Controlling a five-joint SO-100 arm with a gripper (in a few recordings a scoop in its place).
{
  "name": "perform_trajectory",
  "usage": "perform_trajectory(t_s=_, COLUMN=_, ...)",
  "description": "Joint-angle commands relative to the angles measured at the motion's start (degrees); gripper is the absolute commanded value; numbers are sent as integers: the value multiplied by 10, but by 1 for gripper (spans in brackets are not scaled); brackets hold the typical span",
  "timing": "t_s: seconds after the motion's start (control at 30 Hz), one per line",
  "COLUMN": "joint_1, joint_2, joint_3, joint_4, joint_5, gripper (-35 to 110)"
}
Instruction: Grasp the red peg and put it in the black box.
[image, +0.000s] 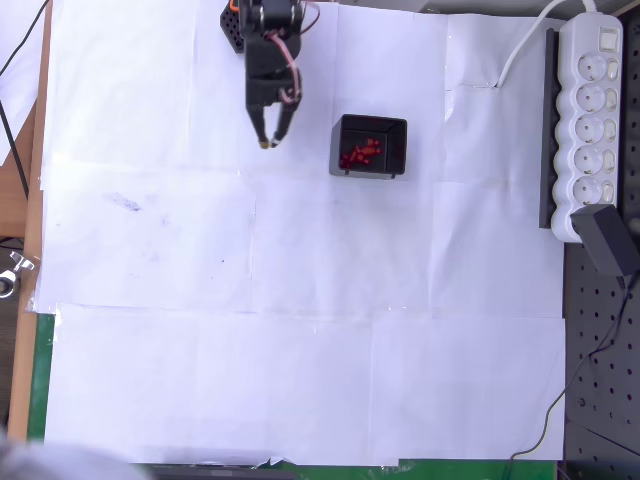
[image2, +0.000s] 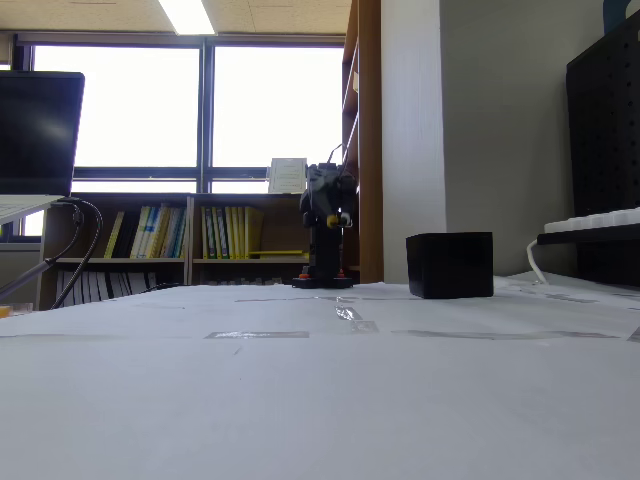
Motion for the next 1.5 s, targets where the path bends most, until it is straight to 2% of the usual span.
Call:
perform_trajectory(t_s=0.0, joint_1=11, joint_2=-11, joint_3=-32, joint_4=-9, joint_5=-3, gripper=0)
perform_trajectory(t_s=0.17, joint_1=-16, joint_2=-70, joint_3=-105, joint_4=-1, joint_5=45, gripper=0)
perform_trajectory(t_s=0.43, joint_1=9, joint_2=-119, joint_3=-124, joint_4=210, joint_5=63, gripper=0)
perform_trajectory(t_s=0.57, joint_1=-1, joint_2=-133, joint_3=-136, joint_4=270, joint_5=113, gripper=0)
perform_trajectory(t_s=0.73, joint_1=-11, joint_2=-162, joint_3=-137, joint_4=276, joint_5=166, gripper=0)
perform_trajectory(t_s=1.47, joint_1=6, joint_2=-184, joint_3=-137, joint_4=308, joint_5=164, gripper=0)
